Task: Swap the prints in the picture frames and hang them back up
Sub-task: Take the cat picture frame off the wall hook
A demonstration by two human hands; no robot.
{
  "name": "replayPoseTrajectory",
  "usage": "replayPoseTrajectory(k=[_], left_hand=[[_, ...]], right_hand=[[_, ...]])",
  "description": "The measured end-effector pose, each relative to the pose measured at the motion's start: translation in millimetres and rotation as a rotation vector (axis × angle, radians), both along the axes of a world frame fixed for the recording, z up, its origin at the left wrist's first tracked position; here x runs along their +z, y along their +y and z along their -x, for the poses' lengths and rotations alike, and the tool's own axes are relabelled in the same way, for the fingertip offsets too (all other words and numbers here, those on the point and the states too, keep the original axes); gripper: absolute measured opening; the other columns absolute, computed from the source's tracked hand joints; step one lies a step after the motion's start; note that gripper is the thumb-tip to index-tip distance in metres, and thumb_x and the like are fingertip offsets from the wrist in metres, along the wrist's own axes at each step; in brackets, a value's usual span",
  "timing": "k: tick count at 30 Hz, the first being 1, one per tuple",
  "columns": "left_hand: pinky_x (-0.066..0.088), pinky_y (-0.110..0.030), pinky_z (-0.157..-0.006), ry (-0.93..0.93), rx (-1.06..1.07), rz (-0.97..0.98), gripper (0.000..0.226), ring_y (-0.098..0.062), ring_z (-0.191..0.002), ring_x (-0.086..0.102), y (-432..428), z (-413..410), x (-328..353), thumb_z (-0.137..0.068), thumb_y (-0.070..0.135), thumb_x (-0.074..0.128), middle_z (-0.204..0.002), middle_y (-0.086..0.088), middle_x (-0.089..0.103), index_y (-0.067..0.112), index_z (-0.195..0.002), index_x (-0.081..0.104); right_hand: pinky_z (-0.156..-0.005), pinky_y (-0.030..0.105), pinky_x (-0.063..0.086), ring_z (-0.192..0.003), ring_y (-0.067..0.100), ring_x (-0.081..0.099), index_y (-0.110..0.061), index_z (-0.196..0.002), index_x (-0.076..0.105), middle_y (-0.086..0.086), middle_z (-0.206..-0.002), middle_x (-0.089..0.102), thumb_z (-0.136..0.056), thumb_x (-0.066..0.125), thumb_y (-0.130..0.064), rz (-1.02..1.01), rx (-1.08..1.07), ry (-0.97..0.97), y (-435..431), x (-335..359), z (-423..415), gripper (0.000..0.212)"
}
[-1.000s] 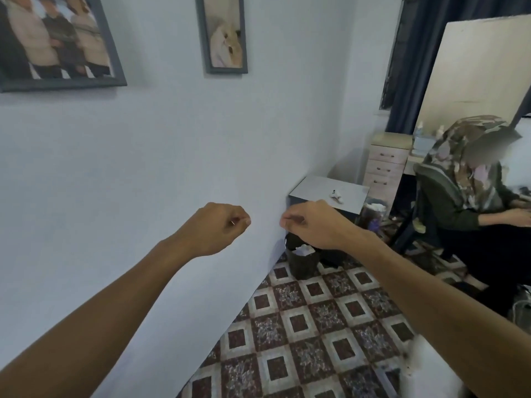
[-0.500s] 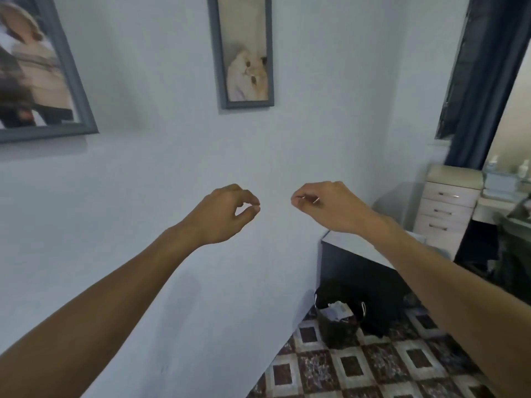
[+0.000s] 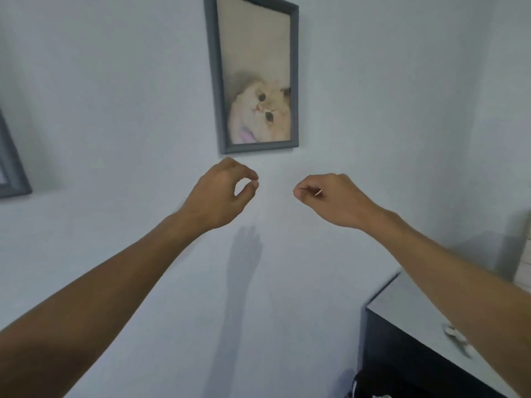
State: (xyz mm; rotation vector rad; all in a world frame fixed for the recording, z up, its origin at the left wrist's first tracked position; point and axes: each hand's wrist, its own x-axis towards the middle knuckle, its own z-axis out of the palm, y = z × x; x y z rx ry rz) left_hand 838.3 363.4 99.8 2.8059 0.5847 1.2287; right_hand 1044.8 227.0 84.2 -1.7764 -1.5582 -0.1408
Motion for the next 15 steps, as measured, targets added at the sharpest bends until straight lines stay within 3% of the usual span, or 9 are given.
replayPoseTrajectory(k=[5,9,12,15], left_hand=[[0.052,-0.039,-0.088,-0.139,0.206,-0.082,0.023,-0.021,-0.106,0.056,14.6,-32.2,25.1,-0.096,0.030,0.058,-0.117,-0.001,0.058,0.021,-0.114,0.069],[0.043,-0.027,-0.092,-0.200,0.374,-0.092,0.031,-0.026,-0.116,0.047,22.9,-51.5,45.7,-0.095,0.029,0.059,-0.130,-0.007,0.048,0.019,-0.124,0.062],[0.041,-0.034,-0.100,-0.304,0.472,-0.076,0.041,-0.029,-0.125,0.040,25.2,-62.4,58.9,-0.094,0.031,0.060,-0.138,-0.011,0.040,0.018,-0.133,0.053],[0.031,-0.031,-0.101,-0.422,0.528,0.000,0.053,-0.032,-0.128,0.035,25.9,-70.0,68.9,-0.095,0.029,0.060,-0.145,-0.013,0.031,0.017,-0.143,0.040]], right_hand=[[-0.083,0.022,0.048,-0.079,-0.005,0.059,-0.025,-0.101,0.073,-0.013,-0.098,0.070,-0.098,0.057,-0.032,-0.067,0.119,-0.035,43.4,27.6,-52.3,0.017],[-0.085,0.026,0.048,-0.083,-0.001,0.058,-0.023,-0.109,0.072,-0.008,-0.105,0.070,-0.098,0.057,-0.035,-0.116,0.169,-0.043,76.5,55.3,-86.7,0.022],[-0.088,0.032,0.049,-0.098,0.015,0.061,-0.023,-0.120,0.066,-0.002,-0.110,0.067,-0.098,0.056,-0.037,-0.173,0.187,-0.007,97.8,74.0,-103.1,0.027],[-0.096,0.038,0.048,-0.112,0.028,0.057,-0.027,-0.139,0.048,0.008,-0.126,0.054,-0.098,0.053,-0.044,-0.187,0.173,0.061,116.9,84.6,-109.5,0.045]])
